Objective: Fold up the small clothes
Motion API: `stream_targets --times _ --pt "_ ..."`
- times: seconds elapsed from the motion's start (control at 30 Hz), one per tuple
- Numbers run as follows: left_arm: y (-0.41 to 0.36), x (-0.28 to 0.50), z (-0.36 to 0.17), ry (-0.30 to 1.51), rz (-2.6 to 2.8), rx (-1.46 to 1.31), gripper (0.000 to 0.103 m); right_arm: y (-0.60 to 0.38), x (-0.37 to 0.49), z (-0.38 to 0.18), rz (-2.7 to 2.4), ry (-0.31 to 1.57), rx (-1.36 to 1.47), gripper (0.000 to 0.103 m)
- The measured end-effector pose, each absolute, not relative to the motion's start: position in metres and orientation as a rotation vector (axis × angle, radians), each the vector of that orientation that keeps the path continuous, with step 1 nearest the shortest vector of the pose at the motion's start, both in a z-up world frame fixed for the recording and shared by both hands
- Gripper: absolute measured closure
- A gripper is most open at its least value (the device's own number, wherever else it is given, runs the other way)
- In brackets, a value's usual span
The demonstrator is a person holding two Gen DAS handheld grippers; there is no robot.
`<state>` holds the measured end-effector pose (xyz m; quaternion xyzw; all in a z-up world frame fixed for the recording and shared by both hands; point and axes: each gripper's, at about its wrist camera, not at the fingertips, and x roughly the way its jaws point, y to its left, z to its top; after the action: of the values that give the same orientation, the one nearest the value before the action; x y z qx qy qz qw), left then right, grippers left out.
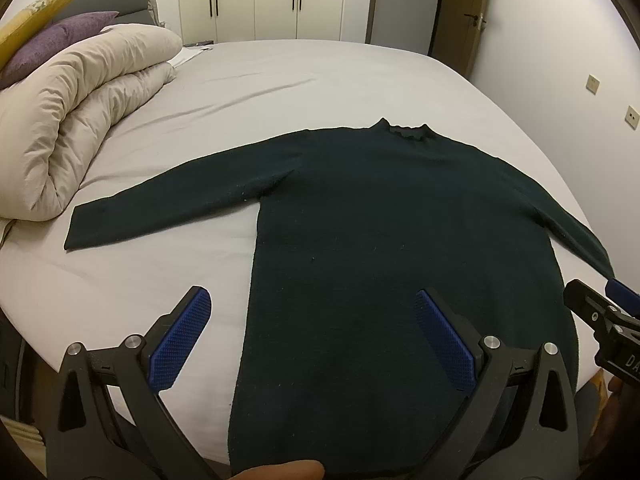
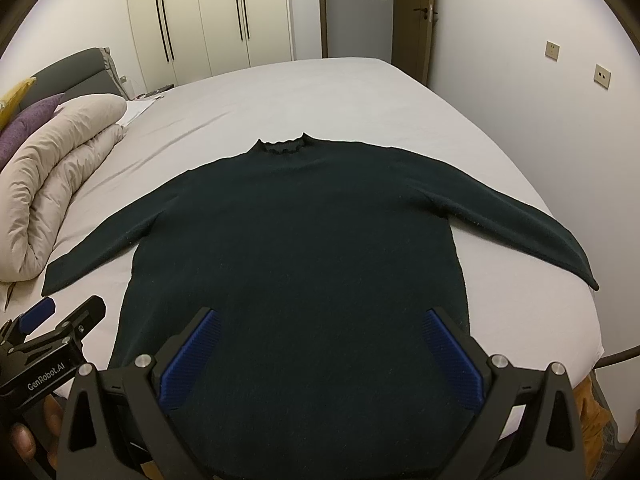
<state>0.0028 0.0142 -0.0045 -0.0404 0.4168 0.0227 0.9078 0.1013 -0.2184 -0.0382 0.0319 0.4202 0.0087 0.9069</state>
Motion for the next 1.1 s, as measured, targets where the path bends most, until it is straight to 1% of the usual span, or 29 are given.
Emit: stream_targets --times 1.1 --pt "0.0151 0.0021 -0.005 0.864 0.043 -0.086 0.0 -0.2149 0.0945 -0.0406 0.018 0.867 0.064 0.0"
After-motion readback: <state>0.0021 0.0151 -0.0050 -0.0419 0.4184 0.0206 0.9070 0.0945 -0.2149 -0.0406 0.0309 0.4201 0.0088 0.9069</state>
